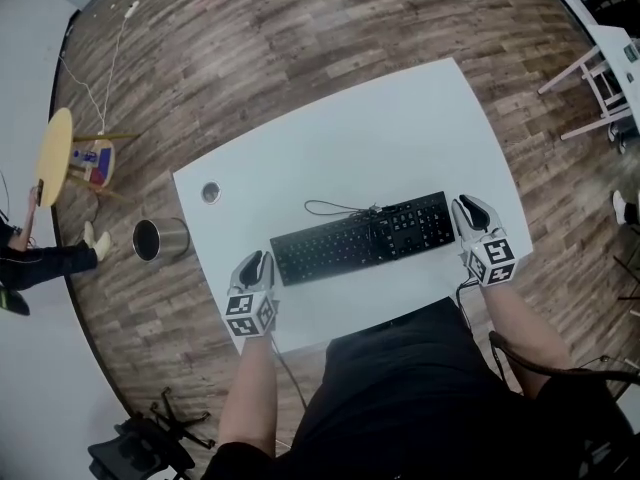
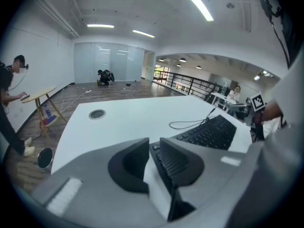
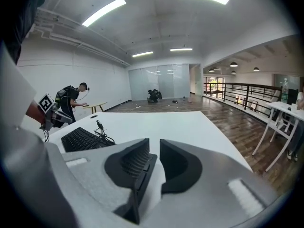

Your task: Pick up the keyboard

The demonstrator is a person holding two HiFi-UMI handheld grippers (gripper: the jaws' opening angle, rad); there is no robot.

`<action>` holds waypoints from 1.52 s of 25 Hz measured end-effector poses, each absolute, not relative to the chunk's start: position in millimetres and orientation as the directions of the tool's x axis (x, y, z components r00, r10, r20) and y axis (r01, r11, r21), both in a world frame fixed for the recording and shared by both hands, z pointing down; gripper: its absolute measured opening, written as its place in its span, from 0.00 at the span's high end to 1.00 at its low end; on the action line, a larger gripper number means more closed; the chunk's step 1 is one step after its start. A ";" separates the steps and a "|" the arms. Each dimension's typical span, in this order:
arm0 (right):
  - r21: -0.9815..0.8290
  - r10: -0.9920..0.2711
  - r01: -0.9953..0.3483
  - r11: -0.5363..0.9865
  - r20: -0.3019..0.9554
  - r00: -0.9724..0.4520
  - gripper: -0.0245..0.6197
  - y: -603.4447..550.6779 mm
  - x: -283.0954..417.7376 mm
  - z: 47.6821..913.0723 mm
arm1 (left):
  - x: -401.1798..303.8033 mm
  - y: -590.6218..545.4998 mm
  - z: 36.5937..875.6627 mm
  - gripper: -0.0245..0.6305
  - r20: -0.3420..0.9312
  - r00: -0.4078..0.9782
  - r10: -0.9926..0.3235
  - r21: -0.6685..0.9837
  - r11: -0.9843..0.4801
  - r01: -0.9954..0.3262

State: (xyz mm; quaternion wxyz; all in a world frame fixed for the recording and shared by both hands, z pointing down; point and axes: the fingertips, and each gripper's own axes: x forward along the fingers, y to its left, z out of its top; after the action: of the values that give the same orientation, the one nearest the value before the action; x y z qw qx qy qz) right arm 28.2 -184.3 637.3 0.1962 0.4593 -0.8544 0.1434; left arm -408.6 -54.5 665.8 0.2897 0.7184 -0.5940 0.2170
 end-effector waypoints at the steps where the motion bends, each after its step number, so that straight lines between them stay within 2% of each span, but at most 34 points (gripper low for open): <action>1: -0.071 -0.724 -0.840 0.538 0.472 -0.503 0.85 -183.9 28.1 639.6 | -407.8 -53.8 668.3 0.85 0.659 0.204 -0.724 0.164 -0.126 -0.978; 11: -0.124 -0.679 -0.826 0.550 0.509 -0.529 0.83 -182.6 22.6 656.7 | -404.3 -46.2 686.9 0.84 0.690 0.220 -0.689 0.191 -0.120 -0.974; 16: -0.139 -0.660 -0.820 0.555 0.526 -0.536 0.81 -181.5 19.4 663.8 | -402.5 -44.8 693.1 0.80 0.702 0.234 -0.672 0.217 -0.111 -0.970; 26: -0.159 -0.623 -0.811 0.563 0.564 -0.543 0.76 -176.4 15.9 677.5 | -398.4 -37.3 703.8 0.78 0.722 0.243 -0.648 0.240 -0.095 -0.966; 38: -0.185 -0.598 -0.804 0.565 0.580 -0.554 0.73 -176.9 11.7 685.2 | -397.0 -39.6 703.0 0.76 0.719 0.307 -0.623 0.342 -0.067 -0.937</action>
State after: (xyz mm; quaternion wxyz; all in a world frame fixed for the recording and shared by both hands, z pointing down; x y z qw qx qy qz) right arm 11.7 -176.9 685.2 0.2334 0.4107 -0.8533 0.2209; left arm -397.0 -39.6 703.0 0.3985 0.7032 -0.5548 0.1971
